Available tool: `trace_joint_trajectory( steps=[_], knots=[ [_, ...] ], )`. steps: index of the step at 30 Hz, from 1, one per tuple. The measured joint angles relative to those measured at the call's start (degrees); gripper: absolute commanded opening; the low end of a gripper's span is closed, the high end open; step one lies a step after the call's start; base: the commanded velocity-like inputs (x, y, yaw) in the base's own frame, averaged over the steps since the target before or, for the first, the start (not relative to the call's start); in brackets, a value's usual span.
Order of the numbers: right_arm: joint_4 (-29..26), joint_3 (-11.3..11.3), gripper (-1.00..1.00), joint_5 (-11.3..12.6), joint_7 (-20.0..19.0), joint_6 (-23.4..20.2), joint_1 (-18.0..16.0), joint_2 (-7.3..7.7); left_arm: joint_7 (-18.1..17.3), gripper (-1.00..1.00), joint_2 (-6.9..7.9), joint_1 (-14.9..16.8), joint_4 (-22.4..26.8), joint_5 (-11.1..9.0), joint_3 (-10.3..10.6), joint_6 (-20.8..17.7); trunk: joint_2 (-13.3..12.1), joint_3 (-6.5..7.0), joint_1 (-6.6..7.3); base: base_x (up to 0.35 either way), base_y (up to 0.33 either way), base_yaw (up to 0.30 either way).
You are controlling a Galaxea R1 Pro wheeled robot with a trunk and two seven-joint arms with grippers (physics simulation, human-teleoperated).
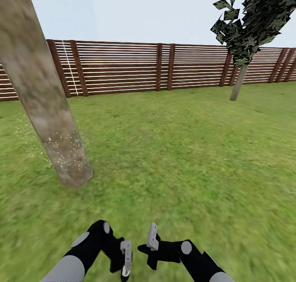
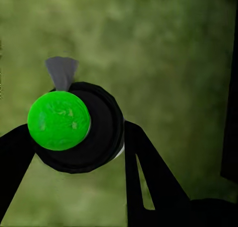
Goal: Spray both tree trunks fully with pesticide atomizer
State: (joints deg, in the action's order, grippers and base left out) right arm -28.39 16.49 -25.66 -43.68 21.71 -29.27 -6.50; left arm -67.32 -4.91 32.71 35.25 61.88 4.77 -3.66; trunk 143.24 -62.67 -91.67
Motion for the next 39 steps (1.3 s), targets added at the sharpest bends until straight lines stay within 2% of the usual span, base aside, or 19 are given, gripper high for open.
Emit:
trace_joint_trajectory(
  steps=[1,6,13,17,35,39],
  knots=[
    [0.0,0.0,-1.00,0.0,0.0,0.0,0.0,0.00,-0.1,-1.00,0.10,0.1,0.0,-1.3,0.0,0.1,0.0,0.00,0.00,0.000,0.000,0.000],
    [0.1,0.0,-1.00,0.0,0.0,0.0,0.0,0.00,-0.3,-1.00,0.22,0.4,0.0,-3.8,0.1,0.2,0.0,0.00,0.00,0.000,0.000,0.000],
    [0.1,-0.1,-1.00,0.0,0.0,0.0,0.0,0.00,-0.3,-1.00,0.16,0.4,-0.1,-4.5,0.0,0.3,0.0,0.00,0.00,0.000,0.000,0.000],
    [0.1,0.0,-1.00,0.0,0.0,0.0,0.0,0.00,-0.3,-1.00,0.16,0.4,-0.2,-7.0,0.1,0.5,0.0,0.00,0.00,0.000,0.000,0.000],
    [0.2,-0.1,-1.00,0.0,0.0,0.0,0.0,0.00,-0.6,-1.00,-0.37,0.5,-0.1,-7.4,0.0,0.6,0.0,0.00,0.00,0.000,0.000,0.000],
    [0.2,-0.1,-1.00,-0.1,0.0,0.0,0.0,0.00,-1.4,-1.00,-0.37,0.5,-0.1,-7.5,-0.1,2.8,0.0,0.00,0.00,0.000,0.000,0.000]
  ],
)
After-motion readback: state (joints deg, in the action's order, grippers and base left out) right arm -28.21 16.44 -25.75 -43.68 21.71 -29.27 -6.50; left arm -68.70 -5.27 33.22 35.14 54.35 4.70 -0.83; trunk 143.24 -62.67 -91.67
